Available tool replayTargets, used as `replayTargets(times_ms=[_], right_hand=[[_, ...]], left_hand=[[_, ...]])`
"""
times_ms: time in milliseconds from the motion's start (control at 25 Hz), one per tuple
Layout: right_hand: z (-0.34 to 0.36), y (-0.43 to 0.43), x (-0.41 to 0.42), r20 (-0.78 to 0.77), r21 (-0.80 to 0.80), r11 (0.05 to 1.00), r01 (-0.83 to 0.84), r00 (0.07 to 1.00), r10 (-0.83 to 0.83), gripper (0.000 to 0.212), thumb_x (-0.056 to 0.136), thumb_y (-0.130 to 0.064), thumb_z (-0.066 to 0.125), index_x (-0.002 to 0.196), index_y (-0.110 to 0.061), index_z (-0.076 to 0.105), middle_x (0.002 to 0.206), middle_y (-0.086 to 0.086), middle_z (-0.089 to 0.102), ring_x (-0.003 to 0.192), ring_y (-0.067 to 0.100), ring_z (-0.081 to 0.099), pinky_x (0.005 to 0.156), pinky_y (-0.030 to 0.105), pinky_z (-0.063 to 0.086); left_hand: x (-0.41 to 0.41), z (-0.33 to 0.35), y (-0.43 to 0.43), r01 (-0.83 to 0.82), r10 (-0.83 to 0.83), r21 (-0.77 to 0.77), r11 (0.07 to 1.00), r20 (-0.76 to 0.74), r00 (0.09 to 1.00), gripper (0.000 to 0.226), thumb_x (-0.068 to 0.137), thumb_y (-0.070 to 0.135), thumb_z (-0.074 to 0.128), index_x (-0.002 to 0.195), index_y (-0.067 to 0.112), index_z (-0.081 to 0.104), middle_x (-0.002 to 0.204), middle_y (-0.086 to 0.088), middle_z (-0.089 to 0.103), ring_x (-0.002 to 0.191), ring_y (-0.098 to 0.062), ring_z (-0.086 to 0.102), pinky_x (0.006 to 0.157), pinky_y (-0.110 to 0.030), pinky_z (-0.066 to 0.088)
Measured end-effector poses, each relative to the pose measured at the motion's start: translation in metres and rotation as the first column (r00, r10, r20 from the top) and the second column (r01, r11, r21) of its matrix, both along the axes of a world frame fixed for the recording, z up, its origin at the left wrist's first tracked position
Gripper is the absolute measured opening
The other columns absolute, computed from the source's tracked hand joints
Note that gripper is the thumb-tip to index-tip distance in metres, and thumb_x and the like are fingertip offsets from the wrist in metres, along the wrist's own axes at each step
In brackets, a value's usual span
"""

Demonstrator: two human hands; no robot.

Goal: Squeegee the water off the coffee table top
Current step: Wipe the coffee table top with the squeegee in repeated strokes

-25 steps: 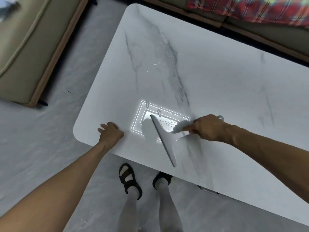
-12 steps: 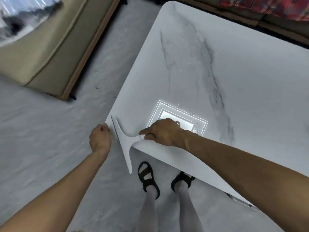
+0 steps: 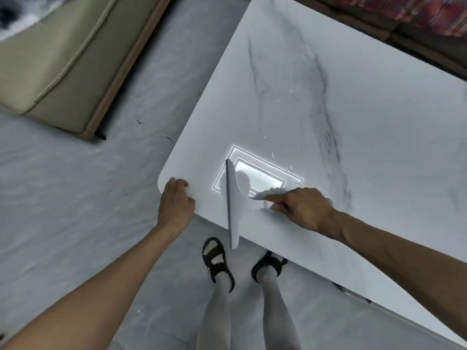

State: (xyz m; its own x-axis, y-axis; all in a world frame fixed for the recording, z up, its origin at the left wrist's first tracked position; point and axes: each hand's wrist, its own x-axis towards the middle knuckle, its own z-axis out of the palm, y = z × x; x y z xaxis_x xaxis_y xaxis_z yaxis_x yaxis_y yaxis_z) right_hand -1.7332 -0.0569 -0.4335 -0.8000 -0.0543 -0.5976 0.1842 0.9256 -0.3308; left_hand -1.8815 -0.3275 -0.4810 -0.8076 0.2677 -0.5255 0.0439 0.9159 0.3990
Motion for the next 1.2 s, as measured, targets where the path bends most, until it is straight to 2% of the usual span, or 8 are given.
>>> replayTargets(times_ms=[160,240,480,600,760,960,1120,1200], right_hand=[[0.029,0.054,0.054,0.044,0.112,0.983,0.145,0.988,-0.15,0.035,0.098,-0.05,0.03,0.127,-0.069,0.025,0.092,-0.013,0.068,0.084,0.018,0.064,0.06,0.03,0.041],[0.031,0.054,0.058,0.006,0.147,0.983,0.113,0.993,-0.115,0.034,0.098,-0.052,0.029,0.127,-0.069,0.027,0.09,-0.014,0.067,0.082,0.017,0.064,0.054,0.027,0.031],[-0.003,-0.023,0.013,-0.031,-0.055,0.998,-0.033,0.999,0.031,0.032,0.099,-0.044,0.034,0.127,-0.05,0.049,0.106,0.001,0.066,0.094,0.029,0.063,0.068,0.029,0.029],[-0.01,-0.009,0.019,-0.037,-0.021,0.999,-0.029,0.999,0.028,0.031,0.099,-0.042,0.036,0.125,-0.046,0.053,0.108,0.002,0.066,0.096,0.03,0.063,0.068,0.029,0.03],[-0.001,0.061,0.067,0.009,0.05,0.996,0.08,0.997,-0.08,0.035,0.099,-0.047,0.034,0.131,-0.059,0.041,0.116,-0.003,0.067,0.099,0.026,0.064,0.072,0.033,0.041],[0.019,0.14,0.136,0.09,0.143,0.935,0.325,0.936,-0.339,0.036,0.097,-0.053,0.027,0.12,-0.08,0.019,0.108,-0.009,0.067,0.093,0.025,0.063,0.073,0.035,0.048],[0.031,0.164,0.17,0.061,0.138,0.929,0.344,0.933,-0.355,0.036,0.096,-0.057,0.025,0.11,-0.084,0.004,0.101,-0.015,0.067,0.091,0.023,0.063,0.072,0.039,0.052],[0.028,0.154,0.175,0.053,0.076,0.962,0.261,0.963,-0.266,0.037,0.097,-0.055,0.027,0.118,-0.08,0.009,0.1,-0.015,0.066,0.09,0.022,0.063,0.062,0.026,0.044]], left_hand=[[0.019,0.005,0.03,0.216,-0.211,0.037,0.976,-0.097,0.973,0.035,0.09,0.001,0.045,0.123,0.008,0.054,0.125,-0.006,0.054,0.113,-0.022,0.053,0.098,-0.036,0.046],[0.026,0.007,0.04,0.175,-0.17,0.056,0.983,-0.085,0.982,0.036,0.091,0.002,0.045,0.125,0.01,0.053,0.125,-0.005,0.057,0.112,-0.021,0.055,0.096,-0.033,0.047],[0.038,0.008,0.052,0.036,-0.037,0.02,0.999,0.043,0.998,0.041,0.089,0.004,0.047,0.128,0.016,0.043,0.121,-0.005,0.057,0.098,-0.019,0.055,0.075,-0.03,0.045],[0.048,0.005,0.063,0.068,-0.069,0.019,0.998,0.069,0.995,0.04,0.089,0.006,0.049,0.127,0.017,0.042,0.12,-0.002,0.054,0.094,-0.013,0.048,0.075,-0.028,0.041],[0.073,0.002,0.092,0.188,-0.194,0.065,0.98,0.102,0.976,0.04,0.086,0.002,0.052,0.122,0.016,0.043,0.121,-0.004,0.048,0.102,-0.018,0.051,0.085,-0.033,0.048],[0.101,-0.006,0.14,0.27,-0.275,0.053,0.961,0.151,0.949,0.045,0.081,0.006,0.058,0.124,0.012,0.046,0.123,-0.006,0.042,0.114,-0.022,0.046,0.1,-0.036,0.044],[0.114,-0.009,0.168,0.25,-0.25,0.033,0.968,0.265,0.931,0.027,0.084,0.011,0.056,0.107,0.014,0.043,0.11,-0.006,0.046,0.106,-0.024,0.05,0.076,-0.029,0.041],[0.113,-0.01,0.178,0.232,-0.216,-0.019,0.972,0.3,0.929,0.027,0.084,0.011,0.054,0.109,0.01,0.043,0.111,-0.01,0.048,0.104,-0.027,0.05,0.073,-0.03,0.039]])
